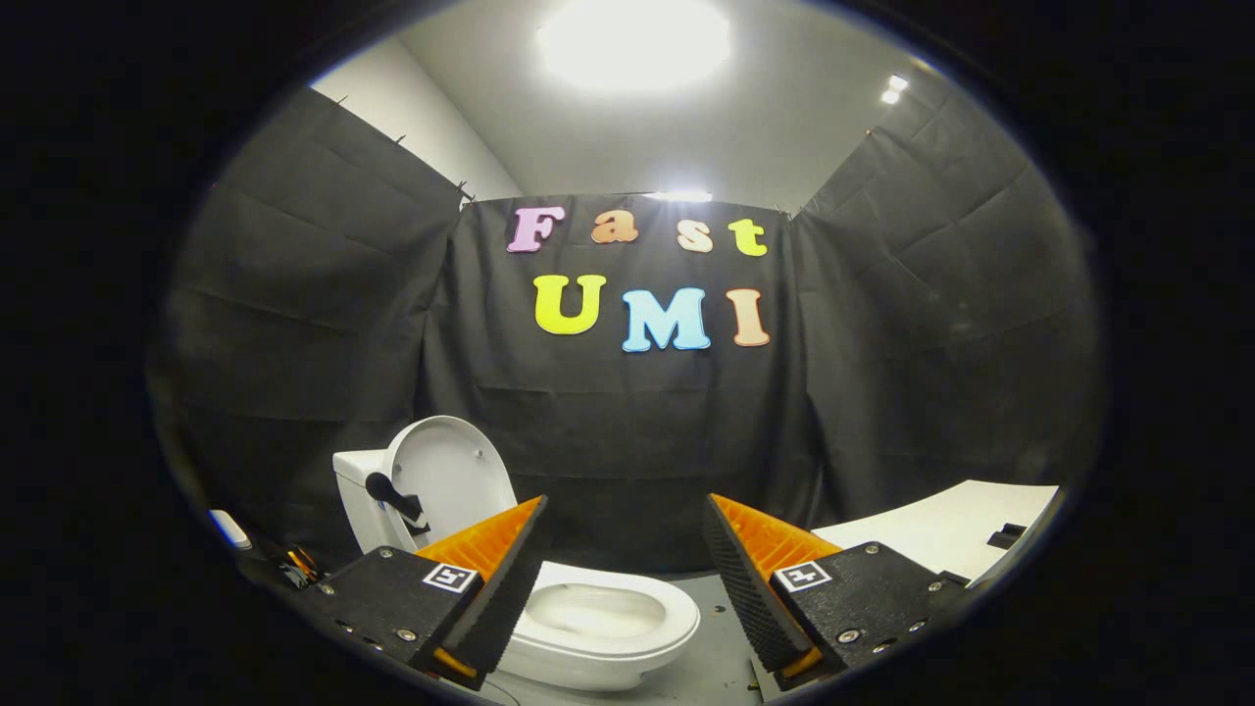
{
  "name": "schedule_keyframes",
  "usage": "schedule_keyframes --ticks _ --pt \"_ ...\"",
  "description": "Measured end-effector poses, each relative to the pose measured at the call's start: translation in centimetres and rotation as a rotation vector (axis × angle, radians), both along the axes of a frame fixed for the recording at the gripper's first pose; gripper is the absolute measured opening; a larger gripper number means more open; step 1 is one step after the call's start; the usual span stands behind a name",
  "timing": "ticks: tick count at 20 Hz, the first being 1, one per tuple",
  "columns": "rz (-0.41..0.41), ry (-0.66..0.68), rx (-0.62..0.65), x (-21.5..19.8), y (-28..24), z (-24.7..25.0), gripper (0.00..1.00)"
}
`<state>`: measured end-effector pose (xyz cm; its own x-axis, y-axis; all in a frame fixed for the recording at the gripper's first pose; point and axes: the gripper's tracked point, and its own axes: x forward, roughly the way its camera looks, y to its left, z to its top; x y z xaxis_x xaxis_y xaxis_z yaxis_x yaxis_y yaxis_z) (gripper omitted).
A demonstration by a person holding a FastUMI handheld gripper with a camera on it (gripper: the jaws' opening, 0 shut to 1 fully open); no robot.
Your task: Open the toilet lid.
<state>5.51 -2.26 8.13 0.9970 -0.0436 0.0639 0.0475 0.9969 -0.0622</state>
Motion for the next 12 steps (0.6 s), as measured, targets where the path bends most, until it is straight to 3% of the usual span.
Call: schedule_keyframes --ticks 12 --pt "0.006 -0.010 0.019 0.37 -0.79 0.89 0.94"
